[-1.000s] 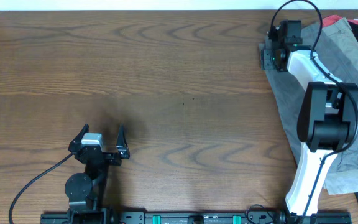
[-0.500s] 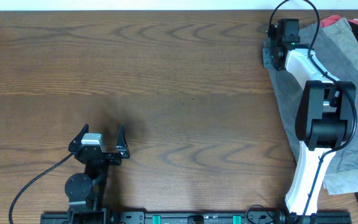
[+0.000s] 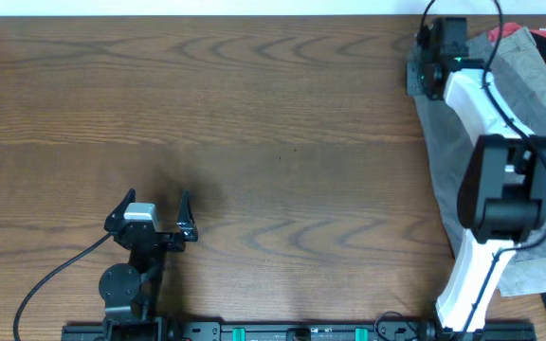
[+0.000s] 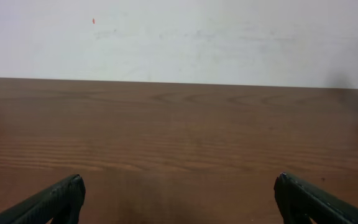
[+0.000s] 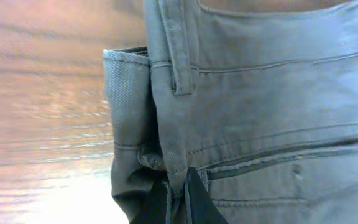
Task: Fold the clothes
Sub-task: 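Pull the grey pants left and lay them flat on the table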
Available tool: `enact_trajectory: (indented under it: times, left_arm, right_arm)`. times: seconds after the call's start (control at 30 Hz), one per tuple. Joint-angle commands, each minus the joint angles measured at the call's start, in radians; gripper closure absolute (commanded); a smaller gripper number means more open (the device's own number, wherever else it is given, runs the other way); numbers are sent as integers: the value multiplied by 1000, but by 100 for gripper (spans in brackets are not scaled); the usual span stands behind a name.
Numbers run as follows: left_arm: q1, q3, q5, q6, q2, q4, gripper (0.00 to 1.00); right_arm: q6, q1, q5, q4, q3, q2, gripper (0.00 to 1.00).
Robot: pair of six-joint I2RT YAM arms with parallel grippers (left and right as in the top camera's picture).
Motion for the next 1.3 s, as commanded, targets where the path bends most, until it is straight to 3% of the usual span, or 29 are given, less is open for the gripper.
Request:
enact_trajectory:
  times: [0.0, 0.37, 0.67, 0.93, 0.97, 1.0, 1.07, 1.1, 1.2, 1.27]
  left_arm:
    - [-4, -17, 11, 6, -6, -32, 2]
    - [-4, -17, 11, 6, -6, -32, 2]
    - [-4, -17, 11, 6, -6, -32, 2]
    - [-4, -17, 11, 6, -6, -32, 2]
    - [-4, -17, 11, 6, -6, -32, 2]
    - [-4, -17, 11, 6, -6, -32, 2]
    - [-4, -17, 11, 6, -6, -32, 2]
    - [-4, -17, 11, 6, -6, -32, 2]
    - [-4, -17, 11, 6, -6, -32, 2]
    - [-4, -17, 11, 6, -6, -32, 2]
  right_arm:
    - [25, 31, -58, -13, 0, -105, 99]
    - [25, 220, -289, -82, -1, -182, 99]
    - [26, 542, -402, -120, -2, -177, 99]
    - [98, 827, -387, -111, -2, -177, 98]
    - [113, 846, -372, -108, -2, -177, 95]
    - [126, 863, -350, -108, -1, -177, 84]
    - [134, 882, -307, -113, 2, -180, 40]
    - [134, 883, -288, -119, 3, -186, 29]
    - [148, 866, -221, -172, 21, -215, 11]
    - [166, 836, -186, -222, 41, -248, 5]
